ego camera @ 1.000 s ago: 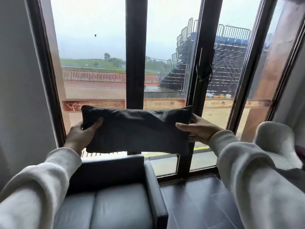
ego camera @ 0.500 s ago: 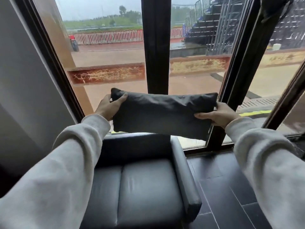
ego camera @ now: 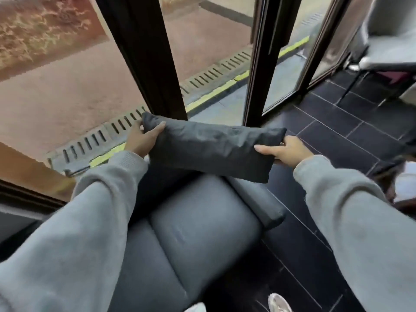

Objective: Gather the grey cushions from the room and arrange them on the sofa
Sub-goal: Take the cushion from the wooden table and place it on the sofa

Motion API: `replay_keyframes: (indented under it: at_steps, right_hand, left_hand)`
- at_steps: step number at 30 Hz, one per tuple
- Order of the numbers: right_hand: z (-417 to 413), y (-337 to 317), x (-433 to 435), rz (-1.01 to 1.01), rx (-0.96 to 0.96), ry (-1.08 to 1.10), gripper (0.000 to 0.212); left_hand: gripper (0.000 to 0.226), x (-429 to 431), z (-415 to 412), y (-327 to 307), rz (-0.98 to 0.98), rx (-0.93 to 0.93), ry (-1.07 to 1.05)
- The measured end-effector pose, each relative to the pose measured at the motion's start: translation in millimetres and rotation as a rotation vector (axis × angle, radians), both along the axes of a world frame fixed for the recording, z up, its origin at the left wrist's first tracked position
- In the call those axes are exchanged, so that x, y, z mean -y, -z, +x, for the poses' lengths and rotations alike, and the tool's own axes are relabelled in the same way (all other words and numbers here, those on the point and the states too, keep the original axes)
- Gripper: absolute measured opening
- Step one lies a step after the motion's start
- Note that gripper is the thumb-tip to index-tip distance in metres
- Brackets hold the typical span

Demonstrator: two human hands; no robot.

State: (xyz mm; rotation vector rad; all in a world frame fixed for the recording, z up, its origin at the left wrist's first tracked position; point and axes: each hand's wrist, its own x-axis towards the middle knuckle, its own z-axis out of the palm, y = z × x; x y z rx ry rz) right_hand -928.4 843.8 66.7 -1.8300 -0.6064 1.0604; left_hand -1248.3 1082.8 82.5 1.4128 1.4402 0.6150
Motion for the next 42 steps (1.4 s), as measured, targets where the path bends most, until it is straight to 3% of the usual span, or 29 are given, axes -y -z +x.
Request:
replay_keyframes:
  at_steps: [4,8,13,20,24,29,34,42]
  right_hand:
    - [-40,74,12,-0.145,0.085,0.211,0.056]
    - [-64,164,18,-0.231,0.073,0.379,0.034]
    - [-91,263,31,-0.291,0.050,0.551,0.027]
    - [-86,353,27,-0.349,0.051,0.621,0.025]
    - [-95,388,22,-0.398,0.094,0.506,0.029]
    - [-105,400,25,-0.418,0.195,0.617,0.037]
    - [-99,394,37,-0.472,0.287,0.568,0.036]
    - [-99,391,43,-0.511,0.409,0.664,0.028]
  left_hand:
    - [0.105,-41,21,79,-0.084,-0.047,0.168]
    - [0.107,-64,53,166,-0.131,-0.067,0.369]
    - [0.063,-71,79,272,-0.169,-0.091,0.457]
    - [0.058,-78,113,376,-0.222,-0.125,0.487]
    - [0.056,-81,125,402,-0.234,-0.106,0.472]
    - [0.074,-78,136,413,-0.238,-0.075,0.478]
    - [0.091,-68,145,416,-0.250,-0.118,0.561]
    - [0.084,-56,132,422,-0.234,-0.060,0.543]
